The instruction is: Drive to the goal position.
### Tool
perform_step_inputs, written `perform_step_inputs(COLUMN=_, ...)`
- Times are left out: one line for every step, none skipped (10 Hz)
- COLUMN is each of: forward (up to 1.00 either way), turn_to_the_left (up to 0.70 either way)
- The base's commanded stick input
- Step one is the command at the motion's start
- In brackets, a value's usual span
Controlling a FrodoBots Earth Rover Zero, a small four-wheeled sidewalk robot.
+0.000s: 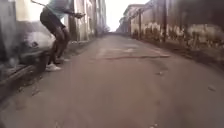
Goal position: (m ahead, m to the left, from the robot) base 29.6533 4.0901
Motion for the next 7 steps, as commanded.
perform_step_inputs(forward=0.85, turn_to_the_left=0.00)
perform_step_inputs(forward=0.85, turn_to_the_left=0.00)
perform_step_inputs(forward=0.85, turn_to_the_left=0.00)
perform_step_inputs(forward=0.85, turn_to_the_left=0.00)
perform_step_inputs(forward=0.85, turn_to_the_left=0.00)
perform_step_inputs(forward=0.85, turn_to_the_left=0.00)
perform_step_inputs(forward=0.85, turn_to_the_left=0.00)
